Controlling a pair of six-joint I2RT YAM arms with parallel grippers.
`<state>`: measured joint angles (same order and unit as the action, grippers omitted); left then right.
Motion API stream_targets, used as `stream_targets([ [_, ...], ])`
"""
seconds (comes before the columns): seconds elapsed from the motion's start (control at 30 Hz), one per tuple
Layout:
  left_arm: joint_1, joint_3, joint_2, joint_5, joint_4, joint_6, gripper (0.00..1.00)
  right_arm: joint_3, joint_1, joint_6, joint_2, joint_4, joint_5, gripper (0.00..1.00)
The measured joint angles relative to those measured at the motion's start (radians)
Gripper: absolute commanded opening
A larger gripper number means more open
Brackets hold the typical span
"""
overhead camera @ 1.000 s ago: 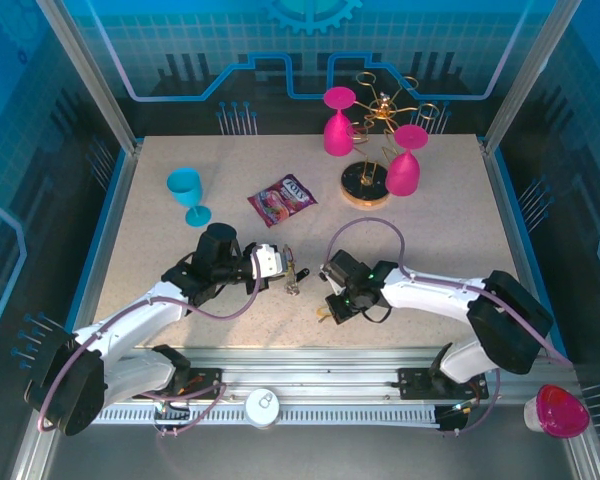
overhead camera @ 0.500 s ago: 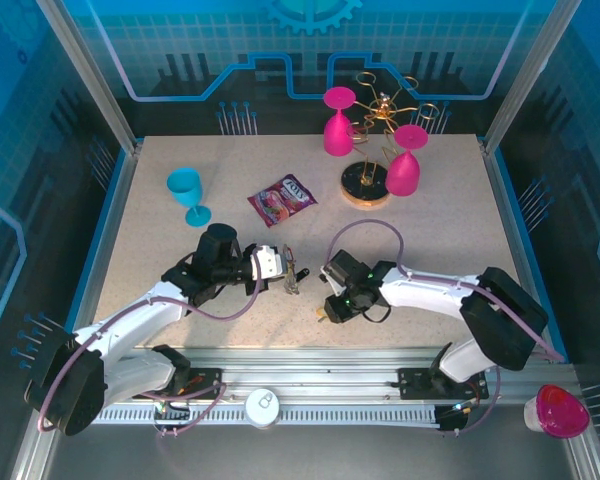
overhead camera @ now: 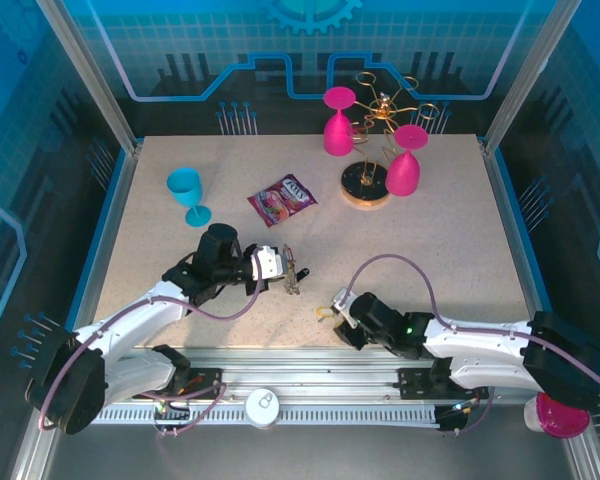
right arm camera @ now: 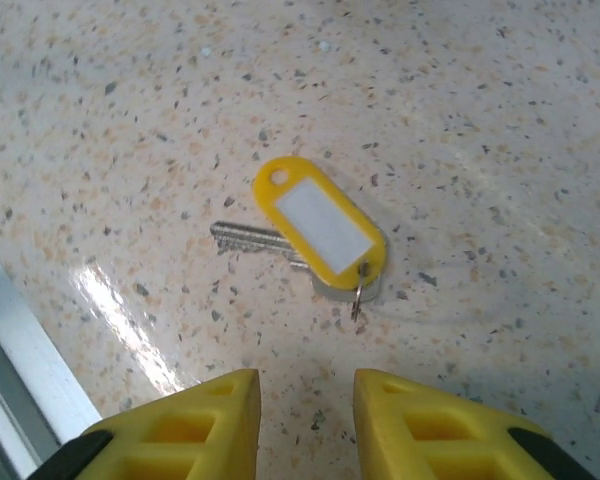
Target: Put the keys on the keyring
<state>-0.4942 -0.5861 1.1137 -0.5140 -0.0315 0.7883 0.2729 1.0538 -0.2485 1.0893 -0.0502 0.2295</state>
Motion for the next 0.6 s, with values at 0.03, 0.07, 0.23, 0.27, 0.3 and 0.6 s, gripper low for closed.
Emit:
stream_targets([
  [0.03, 0.0, 0.0, 0.0, 0.0, 0.0, 0.0, 0.0, -0.019, 0.001, 0.02, 0.004, -0.039, 0.008, 0.32],
  [0.07, 0.0, 0.0, 0.0, -0.002, 0.0, 0.0, 0.0, -0.036, 0.001, 0.041, 0.014, -0.078, 0.021, 0.32],
  [0.23, 0.0, 0.0, 0.0, -0.005, 0.0, 0.0, 0.0, -0.051, -0.001, 0.122, 0.101, -0.241, 0.055, 0.28],
  [0.27, 0.0, 0.0, 0.0, -0.005, 0.0, 0.0, 0.0, -0.052, -0.002, 0.134, 0.114, -0.273, 0.056, 0.27],
  [0.3, 0.0, 0.0, 0.0, -0.006, 0.0, 0.0, 0.0, -0.056, -0.008, 0.143, 0.126, -0.302, 0.055, 0.26],
  [0.6, 0.0, 0.0, 0.0, -0.006, 0.001, 0.0, 0.0, -0.064, -0.066, 0.175, 0.155, -0.397, 0.026, 0.21],
])
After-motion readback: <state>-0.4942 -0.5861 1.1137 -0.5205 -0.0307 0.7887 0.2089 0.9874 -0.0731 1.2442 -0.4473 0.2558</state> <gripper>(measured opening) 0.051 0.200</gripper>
